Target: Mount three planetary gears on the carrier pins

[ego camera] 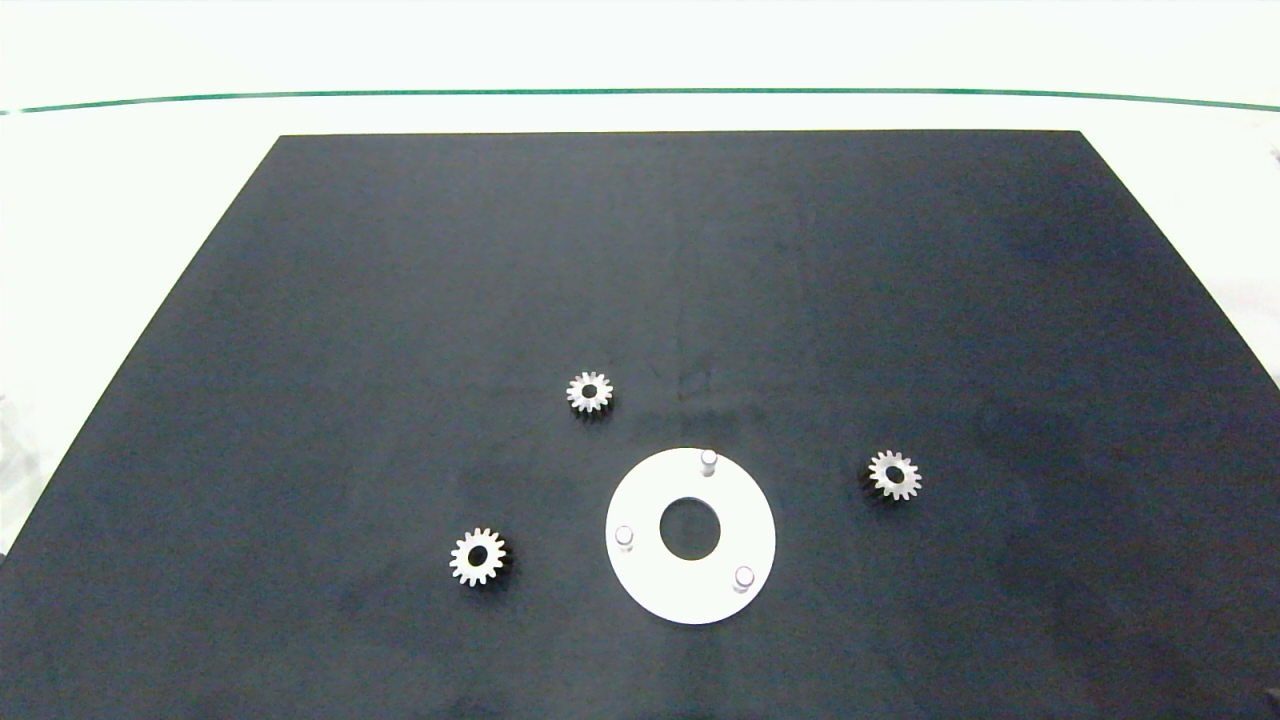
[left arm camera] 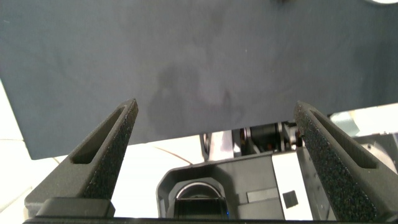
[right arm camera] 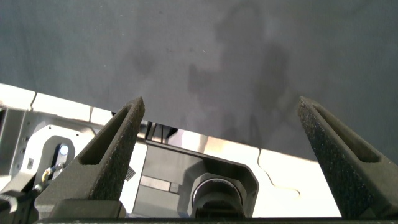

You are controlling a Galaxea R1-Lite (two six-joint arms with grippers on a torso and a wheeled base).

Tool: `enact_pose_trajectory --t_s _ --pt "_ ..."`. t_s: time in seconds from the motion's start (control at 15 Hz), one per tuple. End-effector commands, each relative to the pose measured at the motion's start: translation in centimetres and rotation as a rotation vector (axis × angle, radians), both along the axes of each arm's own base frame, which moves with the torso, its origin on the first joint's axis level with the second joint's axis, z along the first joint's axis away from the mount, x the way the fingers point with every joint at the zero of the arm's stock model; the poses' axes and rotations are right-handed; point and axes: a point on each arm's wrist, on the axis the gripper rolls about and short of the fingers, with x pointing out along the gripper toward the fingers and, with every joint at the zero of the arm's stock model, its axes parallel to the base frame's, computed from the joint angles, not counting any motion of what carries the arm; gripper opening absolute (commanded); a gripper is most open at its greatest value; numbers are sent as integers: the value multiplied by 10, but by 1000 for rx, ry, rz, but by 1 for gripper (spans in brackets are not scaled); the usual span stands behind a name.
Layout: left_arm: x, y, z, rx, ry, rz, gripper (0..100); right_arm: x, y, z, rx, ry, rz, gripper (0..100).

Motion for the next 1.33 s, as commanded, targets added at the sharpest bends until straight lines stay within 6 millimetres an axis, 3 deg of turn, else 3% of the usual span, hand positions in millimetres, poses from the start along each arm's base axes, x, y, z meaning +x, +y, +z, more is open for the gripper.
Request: enact_pose_trajectory --t_s 0.07,0.4,0.47,0.6,1.0,1.33 --pt "17 -3 -1 11 75 -4 100 42 13 -2 -24 114 50 100" --pt "50 -7 -1 17 141 2 100 91 27 8 11 150 84 100" --pt "57 -8 0 16 142 1 100 109 31 8 2 163 92 100" --pt "63 -9 0 18 148 4 100 128 35 3 -26 161 125 100" --pt "70 -10 -3 19 178 10 100 179 47 -32 -32 213 129 100" --pt "70 -10 -2 21 180 11 100 197 55 -38 -15 165 149 100"
